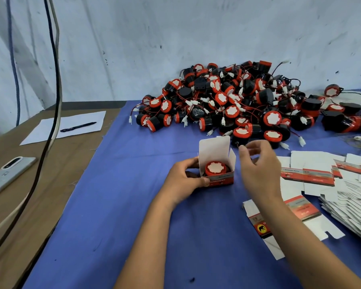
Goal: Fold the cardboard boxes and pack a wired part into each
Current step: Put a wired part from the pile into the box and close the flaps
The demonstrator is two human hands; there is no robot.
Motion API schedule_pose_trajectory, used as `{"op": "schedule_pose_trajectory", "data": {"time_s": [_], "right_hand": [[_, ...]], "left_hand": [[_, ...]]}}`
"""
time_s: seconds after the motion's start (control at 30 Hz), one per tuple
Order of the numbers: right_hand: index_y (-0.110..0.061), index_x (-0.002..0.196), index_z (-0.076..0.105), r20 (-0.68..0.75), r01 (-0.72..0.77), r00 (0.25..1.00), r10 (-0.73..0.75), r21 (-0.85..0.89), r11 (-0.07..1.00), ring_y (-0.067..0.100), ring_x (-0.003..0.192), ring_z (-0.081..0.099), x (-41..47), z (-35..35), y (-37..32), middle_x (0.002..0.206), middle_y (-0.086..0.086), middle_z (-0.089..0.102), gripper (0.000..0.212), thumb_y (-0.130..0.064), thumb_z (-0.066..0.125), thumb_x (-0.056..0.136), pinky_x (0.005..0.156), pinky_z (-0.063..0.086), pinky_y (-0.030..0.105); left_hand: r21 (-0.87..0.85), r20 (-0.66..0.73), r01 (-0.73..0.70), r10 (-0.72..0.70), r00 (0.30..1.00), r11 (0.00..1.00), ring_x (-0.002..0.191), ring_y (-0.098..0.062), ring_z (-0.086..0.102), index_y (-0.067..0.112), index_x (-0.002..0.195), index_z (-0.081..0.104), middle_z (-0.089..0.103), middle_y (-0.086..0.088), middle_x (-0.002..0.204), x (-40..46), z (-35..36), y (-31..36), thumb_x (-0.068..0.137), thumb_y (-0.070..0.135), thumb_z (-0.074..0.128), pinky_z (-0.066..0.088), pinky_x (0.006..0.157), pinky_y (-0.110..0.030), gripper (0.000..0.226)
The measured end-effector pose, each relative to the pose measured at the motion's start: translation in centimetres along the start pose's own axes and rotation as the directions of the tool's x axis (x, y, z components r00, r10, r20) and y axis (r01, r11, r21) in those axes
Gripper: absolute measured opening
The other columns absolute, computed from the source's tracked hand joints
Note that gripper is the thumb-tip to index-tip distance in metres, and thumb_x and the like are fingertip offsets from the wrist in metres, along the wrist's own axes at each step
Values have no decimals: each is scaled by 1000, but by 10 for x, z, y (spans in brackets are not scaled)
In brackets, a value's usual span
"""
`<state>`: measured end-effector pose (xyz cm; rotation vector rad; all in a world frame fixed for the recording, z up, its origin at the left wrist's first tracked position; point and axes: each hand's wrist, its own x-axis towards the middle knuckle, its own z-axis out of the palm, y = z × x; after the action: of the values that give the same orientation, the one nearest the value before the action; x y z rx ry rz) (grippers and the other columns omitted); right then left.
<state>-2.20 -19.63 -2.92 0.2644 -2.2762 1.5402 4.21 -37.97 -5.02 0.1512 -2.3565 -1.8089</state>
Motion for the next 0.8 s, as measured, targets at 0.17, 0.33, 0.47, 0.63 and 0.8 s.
{"op": "schedule_pose_trajectory", "data": {"time_s": [0.17,0.33,0.47,0.63,0.8], "right_hand": [[-33,103,70,471,-354,852,227,200,914,2,46,51,-3,5,11,56,-15,57,26,-54,53,100,44,44,23],[-32,104,75,528,-436,811,251,260,861,11,46,50,1,3,20,57,-2,55,40,-54,42,105,45,46,25],[-35,108,68,483,-195,872,79,195,961,4,51,58,-3,9,21,93,-4,71,13,-25,65,100,43,46,23],[-28,116,68,469,-5,875,-122,259,966,27,73,62,-8,11,24,99,-10,70,28,-7,58,101,65,55,40],[-30,103,82,697,-170,710,-96,302,938,13,94,63,1,-8,27,122,-11,63,48,-15,42,80,69,49,20]], "left_hand": [[-264,106,71,-45,993,962,83,-9,64,23,122,74,77,2,112,-3,-5,2,85,16,72,48,67,-19,38],[-481,-4,207,-239,971,852,77,-14,59,14,114,77,75,-3,97,2,3,0,106,22,54,48,63,-24,26],[-289,-160,96,-147,976,953,87,-17,70,25,105,76,79,2,97,1,20,-1,98,10,68,53,73,-33,18],[-123,-336,-35,-8,942,992,77,-13,67,34,89,75,77,9,96,3,34,-3,89,-7,67,58,66,-26,41],[-224,-229,38,-90,969,974,102,-34,73,10,91,79,79,-7,108,-2,27,0,83,-22,46,63,84,-44,46]]}}
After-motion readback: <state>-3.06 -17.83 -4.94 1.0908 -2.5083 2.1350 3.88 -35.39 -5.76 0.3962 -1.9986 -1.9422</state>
